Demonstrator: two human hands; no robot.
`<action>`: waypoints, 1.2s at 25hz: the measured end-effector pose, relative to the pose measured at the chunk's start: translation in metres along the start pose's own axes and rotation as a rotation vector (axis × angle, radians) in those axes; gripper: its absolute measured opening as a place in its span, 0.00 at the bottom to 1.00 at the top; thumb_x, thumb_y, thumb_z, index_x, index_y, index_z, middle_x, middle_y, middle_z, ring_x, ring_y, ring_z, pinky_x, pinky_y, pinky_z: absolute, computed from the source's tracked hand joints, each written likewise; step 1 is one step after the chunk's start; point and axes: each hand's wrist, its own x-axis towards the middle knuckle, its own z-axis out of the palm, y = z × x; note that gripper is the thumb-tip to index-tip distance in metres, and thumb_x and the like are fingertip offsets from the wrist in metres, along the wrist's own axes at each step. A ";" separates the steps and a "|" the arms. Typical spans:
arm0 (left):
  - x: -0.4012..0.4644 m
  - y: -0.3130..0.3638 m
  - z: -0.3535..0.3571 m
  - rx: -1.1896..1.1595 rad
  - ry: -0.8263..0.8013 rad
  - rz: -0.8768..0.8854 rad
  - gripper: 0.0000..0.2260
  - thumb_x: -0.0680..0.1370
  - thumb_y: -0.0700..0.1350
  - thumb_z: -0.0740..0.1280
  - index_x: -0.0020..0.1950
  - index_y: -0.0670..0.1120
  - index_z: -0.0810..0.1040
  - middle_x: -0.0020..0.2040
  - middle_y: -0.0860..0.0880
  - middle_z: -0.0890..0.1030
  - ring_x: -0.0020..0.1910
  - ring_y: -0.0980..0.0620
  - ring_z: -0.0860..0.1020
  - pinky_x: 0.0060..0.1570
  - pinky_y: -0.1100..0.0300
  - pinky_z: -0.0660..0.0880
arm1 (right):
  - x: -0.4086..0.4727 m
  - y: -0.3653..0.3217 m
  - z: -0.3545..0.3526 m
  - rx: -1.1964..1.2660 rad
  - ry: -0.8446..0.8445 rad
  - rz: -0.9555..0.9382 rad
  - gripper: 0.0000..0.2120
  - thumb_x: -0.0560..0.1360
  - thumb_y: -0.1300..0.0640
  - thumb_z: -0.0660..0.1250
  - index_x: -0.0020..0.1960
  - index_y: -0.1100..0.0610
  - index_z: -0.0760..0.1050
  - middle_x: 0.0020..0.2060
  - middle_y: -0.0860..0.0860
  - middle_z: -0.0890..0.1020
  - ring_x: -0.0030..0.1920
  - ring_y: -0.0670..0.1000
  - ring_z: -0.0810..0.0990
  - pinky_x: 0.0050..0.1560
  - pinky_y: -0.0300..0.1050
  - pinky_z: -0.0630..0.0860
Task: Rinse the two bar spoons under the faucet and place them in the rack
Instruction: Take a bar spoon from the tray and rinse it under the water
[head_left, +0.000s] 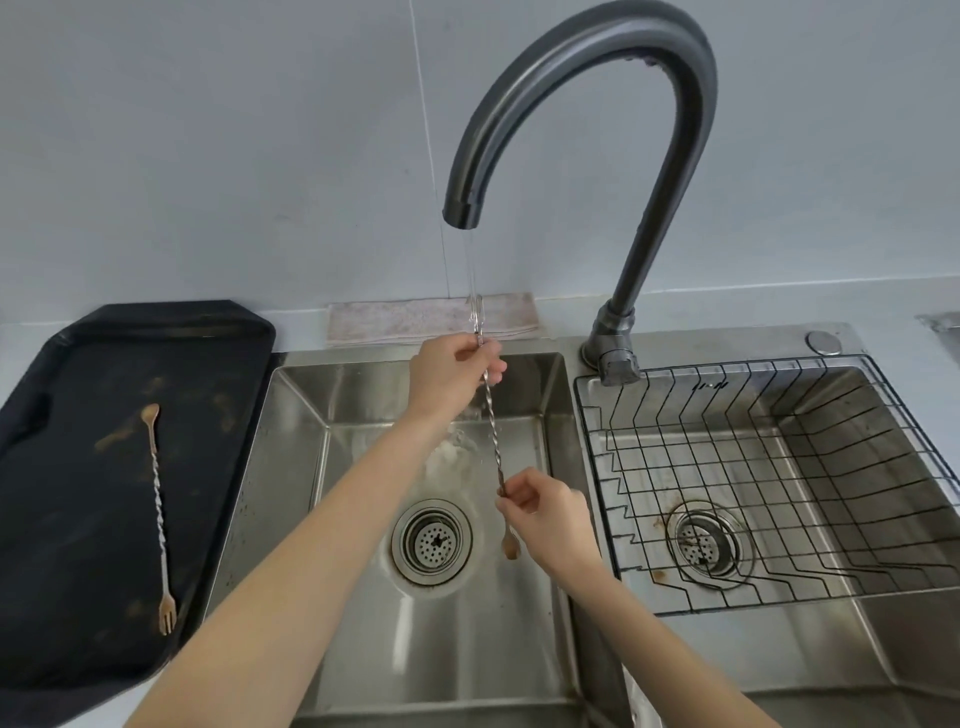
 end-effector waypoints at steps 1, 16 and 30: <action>0.000 -0.001 0.000 -0.021 -0.001 -0.022 0.10 0.77 0.43 0.63 0.49 0.38 0.80 0.36 0.49 0.81 0.26 0.64 0.78 0.39 0.69 0.79 | -0.003 0.001 -0.001 0.008 -0.002 0.005 0.03 0.73 0.57 0.68 0.41 0.51 0.75 0.31 0.40 0.75 0.35 0.41 0.75 0.45 0.41 0.76; -0.001 0.020 -0.015 -0.209 0.017 -0.085 0.11 0.79 0.47 0.60 0.46 0.44 0.78 0.38 0.50 0.82 0.25 0.63 0.80 0.29 0.72 0.77 | -0.017 0.003 -0.013 0.019 -0.022 -0.039 0.01 0.73 0.58 0.68 0.42 0.54 0.78 0.29 0.43 0.77 0.31 0.40 0.75 0.39 0.31 0.72; -0.013 0.003 -0.009 -0.170 -0.163 -0.122 0.09 0.78 0.40 0.62 0.58 0.44 0.74 0.43 0.51 0.81 0.34 0.61 0.80 0.32 0.75 0.77 | -0.002 -0.021 -0.034 0.146 -0.129 -0.104 0.05 0.73 0.60 0.68 0.42 0.50 0.76 0.33 0.45 0.80 0.35 0.43 0.77 0.41 0.31 0.74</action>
